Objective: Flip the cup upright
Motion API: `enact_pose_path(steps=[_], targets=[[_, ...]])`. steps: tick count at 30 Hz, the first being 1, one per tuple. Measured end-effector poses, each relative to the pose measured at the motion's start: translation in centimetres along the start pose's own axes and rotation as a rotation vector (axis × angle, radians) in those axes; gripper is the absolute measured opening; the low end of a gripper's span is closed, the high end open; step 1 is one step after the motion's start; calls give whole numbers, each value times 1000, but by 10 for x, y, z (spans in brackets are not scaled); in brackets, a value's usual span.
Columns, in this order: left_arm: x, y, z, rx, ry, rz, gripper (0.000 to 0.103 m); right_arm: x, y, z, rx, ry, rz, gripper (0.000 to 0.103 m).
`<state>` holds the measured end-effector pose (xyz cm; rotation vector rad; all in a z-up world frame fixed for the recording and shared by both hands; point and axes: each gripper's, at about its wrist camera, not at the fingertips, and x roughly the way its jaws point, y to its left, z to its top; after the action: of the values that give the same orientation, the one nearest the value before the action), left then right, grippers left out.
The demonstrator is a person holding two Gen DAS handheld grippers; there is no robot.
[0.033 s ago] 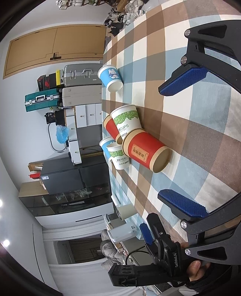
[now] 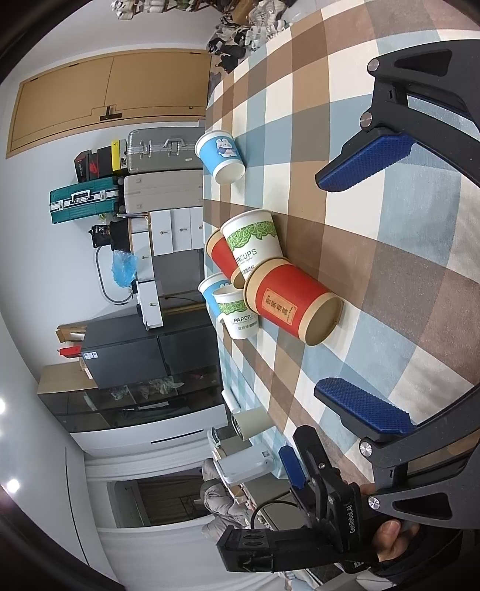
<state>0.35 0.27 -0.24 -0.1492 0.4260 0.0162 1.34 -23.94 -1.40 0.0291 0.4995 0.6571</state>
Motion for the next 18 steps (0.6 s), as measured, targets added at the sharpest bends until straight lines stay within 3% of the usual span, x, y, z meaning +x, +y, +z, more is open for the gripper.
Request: enact_pose_path(steps=[18], targets=[[2,5,-1,8,4,17,102,5,3,-1,-25,33,10,103]])
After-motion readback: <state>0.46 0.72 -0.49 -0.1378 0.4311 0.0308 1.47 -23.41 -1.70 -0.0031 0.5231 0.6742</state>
